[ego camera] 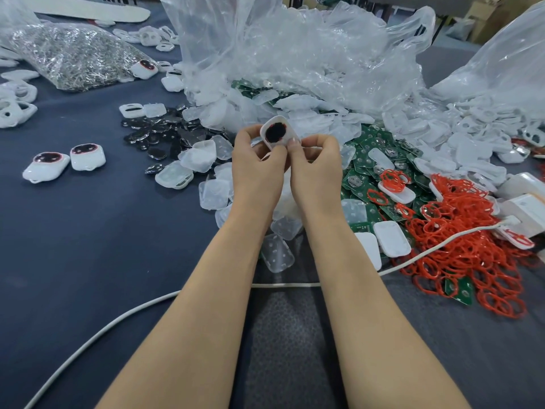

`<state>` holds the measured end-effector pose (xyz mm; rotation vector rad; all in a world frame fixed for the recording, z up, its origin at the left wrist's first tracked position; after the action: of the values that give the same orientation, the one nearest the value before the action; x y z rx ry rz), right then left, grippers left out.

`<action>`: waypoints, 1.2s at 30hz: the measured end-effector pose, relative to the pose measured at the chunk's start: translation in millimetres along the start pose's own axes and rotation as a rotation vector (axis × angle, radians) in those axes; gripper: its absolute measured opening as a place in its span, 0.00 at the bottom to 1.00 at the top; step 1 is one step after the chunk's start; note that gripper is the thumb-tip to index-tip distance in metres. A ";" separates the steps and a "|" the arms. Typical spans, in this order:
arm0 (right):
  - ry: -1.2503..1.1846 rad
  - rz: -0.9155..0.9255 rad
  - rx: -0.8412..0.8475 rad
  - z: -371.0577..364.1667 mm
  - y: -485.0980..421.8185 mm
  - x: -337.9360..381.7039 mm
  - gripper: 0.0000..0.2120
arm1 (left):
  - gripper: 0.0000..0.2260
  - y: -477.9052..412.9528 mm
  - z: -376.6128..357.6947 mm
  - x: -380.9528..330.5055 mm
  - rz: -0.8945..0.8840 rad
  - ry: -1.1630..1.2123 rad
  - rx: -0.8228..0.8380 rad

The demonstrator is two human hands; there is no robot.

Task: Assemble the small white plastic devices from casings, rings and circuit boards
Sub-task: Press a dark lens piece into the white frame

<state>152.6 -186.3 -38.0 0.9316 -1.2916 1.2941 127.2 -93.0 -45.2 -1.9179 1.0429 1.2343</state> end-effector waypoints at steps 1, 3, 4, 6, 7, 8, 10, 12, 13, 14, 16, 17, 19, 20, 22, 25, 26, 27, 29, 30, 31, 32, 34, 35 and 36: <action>-0.001 -0.008 0.009 0.2 0.0 -0.2 0.06 | 0.11 -0.2 0.4 0.3 0.003 0.003 0.000; -0.004 -0.024 0.021 0.4 -0.2 -1.0 0.06 | 0.11 -0.9 0.6 0.8 0.008 0.010 0.006; -0.002 -0.029 0.024 0.6 -0.4 -1.1 0.06 | 0.11 -1.2 0.6 0.8 0.009 0.013 0.009; 0.001 -0.036 0.026 1.2 -1.0 -1.3 0.07 | 0.10 -1.2 0.5 0.8 0.013 0.019 0.011; 0.003 -0.038 0.025 1.6 -1.4 -1.4 0.07 | 0.10 -1.1 0.4 0.8 0.014 0.024 0.011; 0.003 -0.038 0.024 2.1 -1.8 -1.5 0.07 | 0.10 -0.9 0.3 0.9 0.015 0.028 0.013; 0.004 -0.036 0.019 3.0 -2.2 -1.6 0.06 | 0.09 -0.2 0.1 0.8 0.014 0.030 0.021; 0.002 -0.032 0.016 3.8 -2.6 -1.1 0.06 | 0.09 0.1 0.0 0.5 0.012 0.027 0.028; 0.003 -0.031 0.017 4.4 -2.7 -0.7 0.07 | 0.09 0.1 0.0 0.4 0.012 0.024 0.029; 0.006 -0.030 0.021 4.9 -2.9 -0.3 0.07 | 0.09 -0.2 0.1 0.2 0.009 0.021 0.029; 0.012 -0.032 0.036 5.9 -3.8 -0.1 0.06 | 0.09 -0.7 -0.1 0.1 -0.003 0.003 0.033; 0.010 -0.032 0.042 6.5 -4.2 -0.2 0.06 | 0.10 -0.9 -0.4 0.0 -0.012 -0.014 0.040; 0.006 -0.031 0.047 7.8 -5.3 -0.6 0.06 | 0.10 -0.8 -1.5 0.2 -0.023 -0.041 0.058; 0.007 -0.032 0.046 8.3 -5.5 -1.0 0.06 | 0.10 -0.9 -1.9 0.5 -0.026 -0.046 0.063; 0.011 -0.029 0.045 8.9 -5.9 -1.3 0.07 | 0.10 -1.2 -2.3 0.7 -0.029 -0.049 0.067; 0.009 -0.031 0.043 9.0 -6.7 -2.2 0.07 | 0.10 -1.4 -2.7 0.4 -0.032 -0.055 0.071; 0.002 -0.041 0.043 9.2 -7.0 -2.6 0.06 | 0.11 -1.4 -2.9 0.0 -0.034 -0.057 0.075; -0.006 -0.052 0.043 9.5 -7.2 -3.1 0.06 | 0.11 -1.0 -3.1 -0.3 -0.034 -0.060 0.081; -0.013 -0.076 0.052 10.2 -7.4 -3.9 0.07 | 0.11 -0.6 -3.2 -0.4 -0.026 -0.058 0.091; -0.011 -0.086 0.060 10.5 -7.4 -4.0 0.07 | 0.10 -0.5 -2.9 0.0 -0.015 -0.046 0.093; -0.010 -0.094 0.066 11.1 -7.7 -4.0 0.07 | 0.10 -0.4 -2.5 0.5 -0.002 -0.032 0.094; -0.012 -0.100 0.069 11.4 -7.7 -4.0 0.07 | 0.09 -0.5 -2.0 1.1 0.010 -0.025 0.094; -0.015 -0.107 0.067 12.6 -8.0 -3.7 0.07 | 0.08 -0.6 -1.1 1.9 0.028 -0.031 0.092; -0.015 -0.107 0.065 13.0 -7.7 -3.4 0.07 | 0.07 -0.6 -0.8 2.0 0.037 -0.030 0.092; -0.017 -0.109 0.065 13.1 -7.1 -2.9 0.07 | 0.07 -0.6 -0.5 1.9 0.046 -0.023 0.092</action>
<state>158.2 -200.4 -38.0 1.0457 -1.2009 1.2517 128.4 -93.7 -46.7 -1.8157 1.1187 1.2096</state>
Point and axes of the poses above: each hand's wrist, its own y-axis away from the middle knuckle, its own z-axis out of the back of the hand, x = y × z, the point moved 5 cm from there along -y, towards the middle knuckle, and after that the axes turned 1 degree about -z, right-handed, at the moved point
